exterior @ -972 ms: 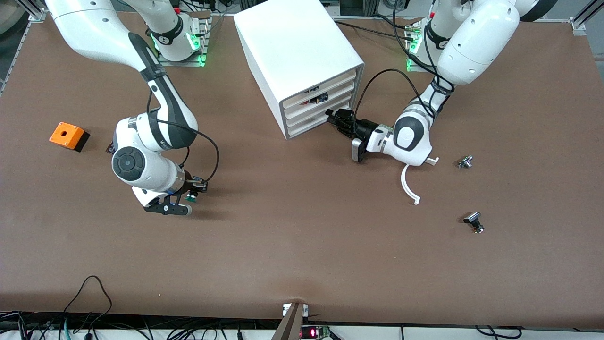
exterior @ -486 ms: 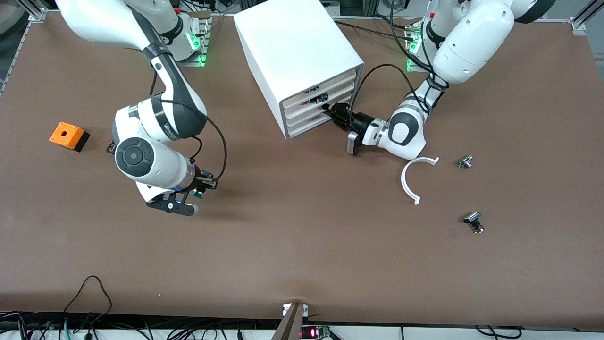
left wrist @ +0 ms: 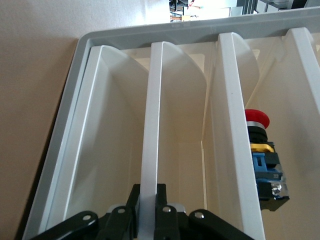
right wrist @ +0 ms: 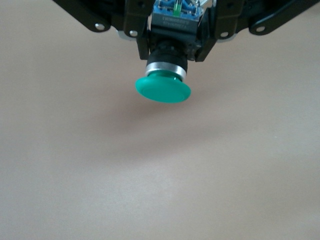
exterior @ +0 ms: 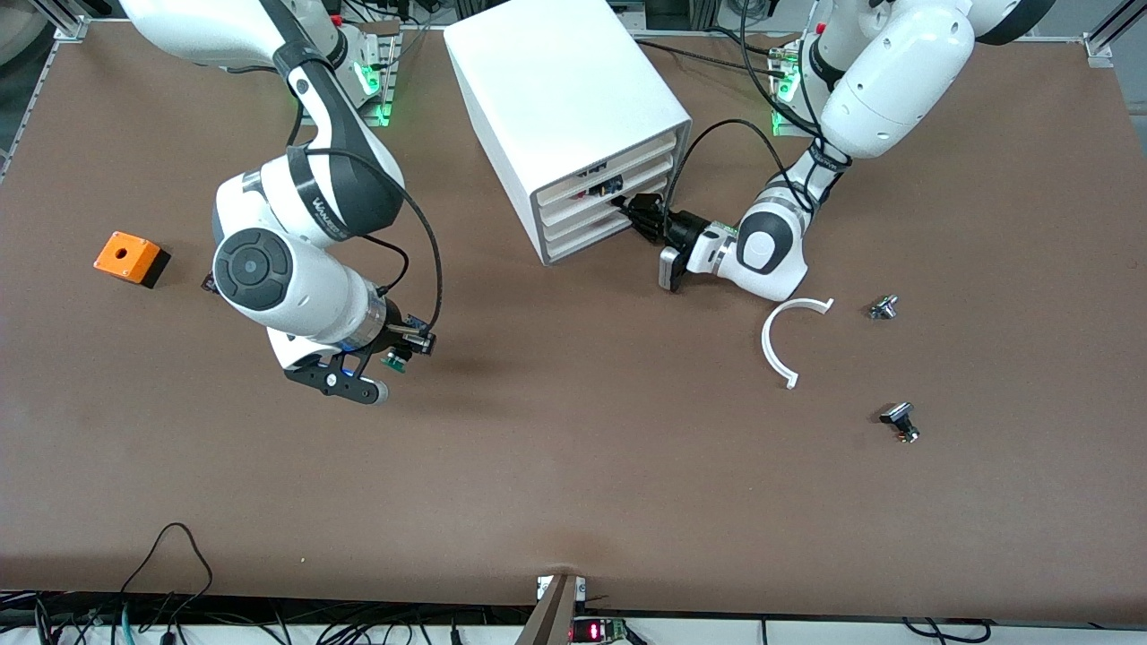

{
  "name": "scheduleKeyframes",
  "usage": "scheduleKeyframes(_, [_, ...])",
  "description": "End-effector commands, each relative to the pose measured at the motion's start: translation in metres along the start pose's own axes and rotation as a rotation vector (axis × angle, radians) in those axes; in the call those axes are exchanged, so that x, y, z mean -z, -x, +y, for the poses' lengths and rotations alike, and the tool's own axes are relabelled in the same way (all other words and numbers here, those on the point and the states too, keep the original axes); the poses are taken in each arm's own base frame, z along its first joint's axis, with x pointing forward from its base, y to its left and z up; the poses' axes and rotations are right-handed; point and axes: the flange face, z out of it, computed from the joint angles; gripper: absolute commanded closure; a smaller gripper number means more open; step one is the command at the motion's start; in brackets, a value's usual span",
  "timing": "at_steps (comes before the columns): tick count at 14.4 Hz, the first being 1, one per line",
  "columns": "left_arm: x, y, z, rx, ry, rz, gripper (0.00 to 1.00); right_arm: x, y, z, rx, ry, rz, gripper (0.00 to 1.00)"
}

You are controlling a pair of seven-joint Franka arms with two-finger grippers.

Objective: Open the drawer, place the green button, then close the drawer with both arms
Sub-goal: 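Carry the green button with the right gripper over the open drawer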

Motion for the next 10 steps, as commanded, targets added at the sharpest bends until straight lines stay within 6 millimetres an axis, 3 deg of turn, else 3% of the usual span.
scheduleKeyframes(1, [0.004, -0.004, 0.002, -0.010, -0.005, 0.037, 1.00, 0.025, 0.018, -0.024, -0.060, -0.019, 0.003, 1.00])
scheduleKeyframes(5, [0.044, -0.034, 0.010, -0.016, -0.042, 0.086, 1.00, 0.048, 0.048, -0.062, -0.140, -0.064, 0.038, 1.00])
scheduleKeyframes(10, [0.102, -0.059, 0.014, 0.025, -0.139, 0.092, 1.00, 0.057, 0.089, -0.113, -0.246, -0.122, 0.055, 1.00])
